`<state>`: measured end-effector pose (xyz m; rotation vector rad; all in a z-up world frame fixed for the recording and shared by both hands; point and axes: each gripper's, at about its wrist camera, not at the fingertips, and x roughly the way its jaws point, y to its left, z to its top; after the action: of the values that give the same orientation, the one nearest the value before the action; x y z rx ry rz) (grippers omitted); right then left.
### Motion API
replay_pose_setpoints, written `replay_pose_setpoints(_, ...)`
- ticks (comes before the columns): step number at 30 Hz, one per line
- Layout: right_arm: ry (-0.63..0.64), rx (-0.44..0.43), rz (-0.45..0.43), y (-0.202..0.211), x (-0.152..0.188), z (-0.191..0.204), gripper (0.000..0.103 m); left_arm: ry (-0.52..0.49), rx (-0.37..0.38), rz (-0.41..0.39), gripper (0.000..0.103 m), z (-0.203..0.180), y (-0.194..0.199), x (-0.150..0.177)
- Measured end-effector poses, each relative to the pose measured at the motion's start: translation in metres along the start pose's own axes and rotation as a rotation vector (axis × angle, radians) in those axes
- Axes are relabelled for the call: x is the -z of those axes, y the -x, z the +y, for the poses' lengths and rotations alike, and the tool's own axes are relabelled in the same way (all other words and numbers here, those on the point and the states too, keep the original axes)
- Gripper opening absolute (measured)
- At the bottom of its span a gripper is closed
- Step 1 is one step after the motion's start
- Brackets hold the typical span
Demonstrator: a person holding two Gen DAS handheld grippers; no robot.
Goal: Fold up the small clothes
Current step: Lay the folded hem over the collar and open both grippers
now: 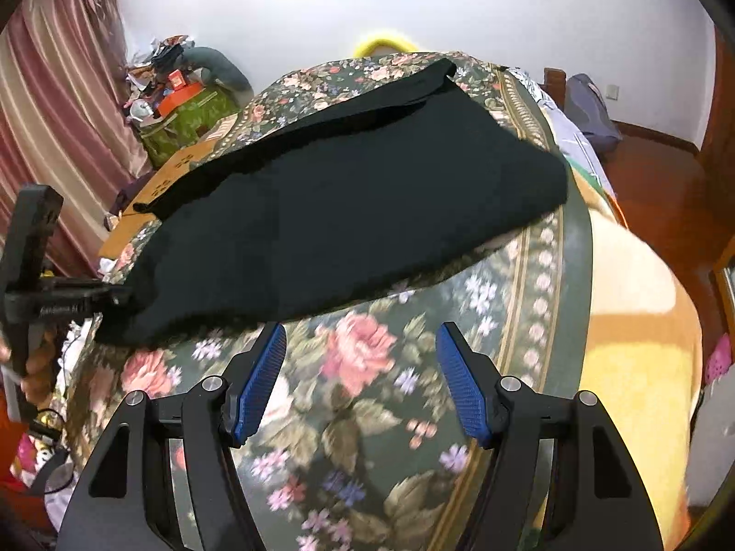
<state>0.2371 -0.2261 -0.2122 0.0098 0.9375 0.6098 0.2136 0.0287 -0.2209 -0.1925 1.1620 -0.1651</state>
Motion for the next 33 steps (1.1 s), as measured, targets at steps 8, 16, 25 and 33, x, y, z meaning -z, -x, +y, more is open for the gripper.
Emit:
replay_pose_setpoints(8, -0.017, -0.018, -0.017, 0.003, 0.007, 0.000, 0.064, -0.030, -0.020, -0.030, 0.036, 0.000, 0.025, -0.012)
replay_pose_setpoints(16, -0.037, -0.035, 0.024, -0.027, 0.010, 0.004, 0.064, 0.066, -0.115, -0.230, 0.067, 0.074, 0.076, -0.056)
replay_pose_setpoints(25, -0.071, -0.066, 0.086, -0.067, 0.008, 0.009, 0.064, 0.084, -0.181, -0.101, 0.067, 0.128, -0.021, -0.143)
replay_pose_setpoints(33, -0.097, -0.076, 0.070, -0.070, 0.001, 0.002, 0.068, 0.089, -0.056, -0.031, 0.065, 0.142, -0.080, -0.186)
